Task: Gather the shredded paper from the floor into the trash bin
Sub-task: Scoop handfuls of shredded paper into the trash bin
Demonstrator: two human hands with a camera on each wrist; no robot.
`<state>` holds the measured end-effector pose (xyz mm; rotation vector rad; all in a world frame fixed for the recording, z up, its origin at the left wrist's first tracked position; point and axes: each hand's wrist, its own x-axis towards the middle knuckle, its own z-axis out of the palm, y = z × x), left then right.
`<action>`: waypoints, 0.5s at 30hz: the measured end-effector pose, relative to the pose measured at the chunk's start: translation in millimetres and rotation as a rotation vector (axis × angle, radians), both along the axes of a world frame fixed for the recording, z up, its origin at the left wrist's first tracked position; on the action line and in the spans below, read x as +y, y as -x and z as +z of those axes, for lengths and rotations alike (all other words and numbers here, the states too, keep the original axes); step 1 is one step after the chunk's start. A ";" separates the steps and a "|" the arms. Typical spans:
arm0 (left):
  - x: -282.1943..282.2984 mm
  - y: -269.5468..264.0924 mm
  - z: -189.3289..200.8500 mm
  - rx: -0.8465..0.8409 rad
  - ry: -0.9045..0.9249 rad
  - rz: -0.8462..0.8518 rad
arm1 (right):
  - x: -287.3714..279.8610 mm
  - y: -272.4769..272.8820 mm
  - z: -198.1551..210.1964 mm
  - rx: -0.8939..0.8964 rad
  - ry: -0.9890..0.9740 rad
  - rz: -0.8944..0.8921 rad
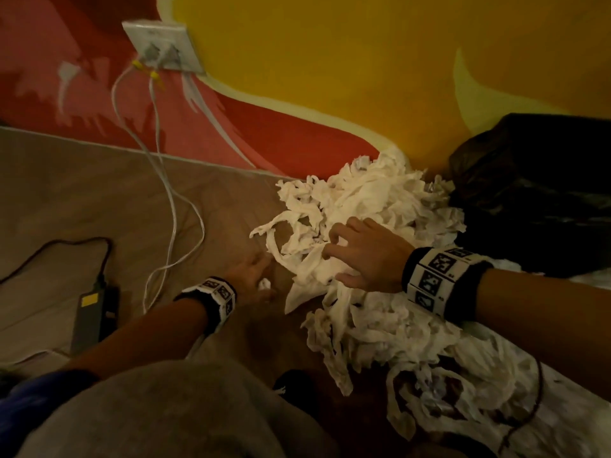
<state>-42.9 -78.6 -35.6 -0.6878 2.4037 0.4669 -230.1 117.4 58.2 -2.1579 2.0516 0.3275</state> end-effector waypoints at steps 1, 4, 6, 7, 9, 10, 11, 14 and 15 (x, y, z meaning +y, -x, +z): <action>1.5 -2.1 -5.4 0.005 0.015 -0.017 | -2.3 1.6 -5.5 0.055 -0.027 -0.011; 7.2 -3.6 -14.6 0.086 0.014 -0.037 | -8.4 8.6 -18.8 0.100 -0.115 -0.029; 10.5 -3.1 -15.1 0.139 -0.019 0.005 | -13.9 13.7 -21.2 0.032 -0.175 -0.044; 11.3 -3.4 -15.1 0.160 -0.030 0.032 | -16.3 16.3 -21.1 -0.013 -0.186 -0.040; 10.8 -2.1 -13.5 0.223 -0.032 0.081 | -18.5 21.9 -21.0 -0.096 -0.160 -0.048; 9.9 0.0 -11.6 0.270 -0.027 0.112 | -17.9 25.0 -20.3 -0.142 -0.147 -0.073; 9.0 2.9 -9.1 0.326 -0.027 0.147 | -16.8 27.9 -18.7 -0.190 -0.138 -0.105; 9.8 20.4 -0.8 0.529 -0.047 0.200 | -12.3 34.4 -11.3 -0.299 -0.078 -0.179; 12.0 29.5 2.3 0.587 -0.072 0.204 | -10.2 35.9 -7.6 -0.331 -0.048 -0.200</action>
